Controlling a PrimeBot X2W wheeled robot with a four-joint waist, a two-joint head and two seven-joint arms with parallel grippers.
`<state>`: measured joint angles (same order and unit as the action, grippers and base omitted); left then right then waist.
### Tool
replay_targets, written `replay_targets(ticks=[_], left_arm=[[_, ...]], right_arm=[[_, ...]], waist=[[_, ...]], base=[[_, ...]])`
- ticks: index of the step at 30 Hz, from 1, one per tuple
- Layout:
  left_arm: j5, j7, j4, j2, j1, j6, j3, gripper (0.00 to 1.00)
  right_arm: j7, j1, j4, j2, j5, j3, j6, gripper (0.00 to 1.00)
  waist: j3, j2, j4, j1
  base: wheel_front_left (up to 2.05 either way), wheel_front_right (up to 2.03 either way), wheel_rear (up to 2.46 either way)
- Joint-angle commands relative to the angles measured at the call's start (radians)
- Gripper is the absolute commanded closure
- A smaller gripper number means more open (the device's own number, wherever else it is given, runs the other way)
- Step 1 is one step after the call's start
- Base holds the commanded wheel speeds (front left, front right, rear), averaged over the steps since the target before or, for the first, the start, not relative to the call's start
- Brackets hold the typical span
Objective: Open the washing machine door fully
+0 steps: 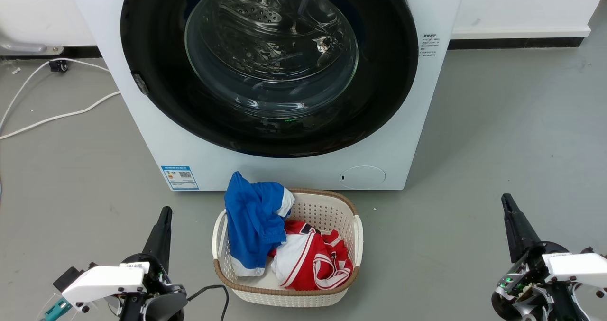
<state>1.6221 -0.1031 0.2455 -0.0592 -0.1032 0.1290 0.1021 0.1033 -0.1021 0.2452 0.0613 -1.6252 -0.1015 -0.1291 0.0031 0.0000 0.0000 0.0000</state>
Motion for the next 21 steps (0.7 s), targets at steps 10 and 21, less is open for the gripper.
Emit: replay_targets(ticks=[10, 21], left_arm=[[-0.008, -0.005, 0.001, 0.001, -0.008, 0.003, 0.004, 1.00], [-0.002, -0.001, 0.001, 0.002, 0.000, 0.000, 0.003, 0.00]], right_arm=[[0.004, -0.011, 0.001, -0.004, 0.008, -0.003, -0.003, 1.00], [0.004, 0.000, 0.001, -0.002, 0.006, -0.003, 0.000, 0.00]], waist=[[0.000, 0.0000, 0.000, 0.0000], [0.000, 0.0000, 0.000, 0.0000]], base=[[0.00, 0.00, 0.00], [0.00, 0.00, 0.00]])
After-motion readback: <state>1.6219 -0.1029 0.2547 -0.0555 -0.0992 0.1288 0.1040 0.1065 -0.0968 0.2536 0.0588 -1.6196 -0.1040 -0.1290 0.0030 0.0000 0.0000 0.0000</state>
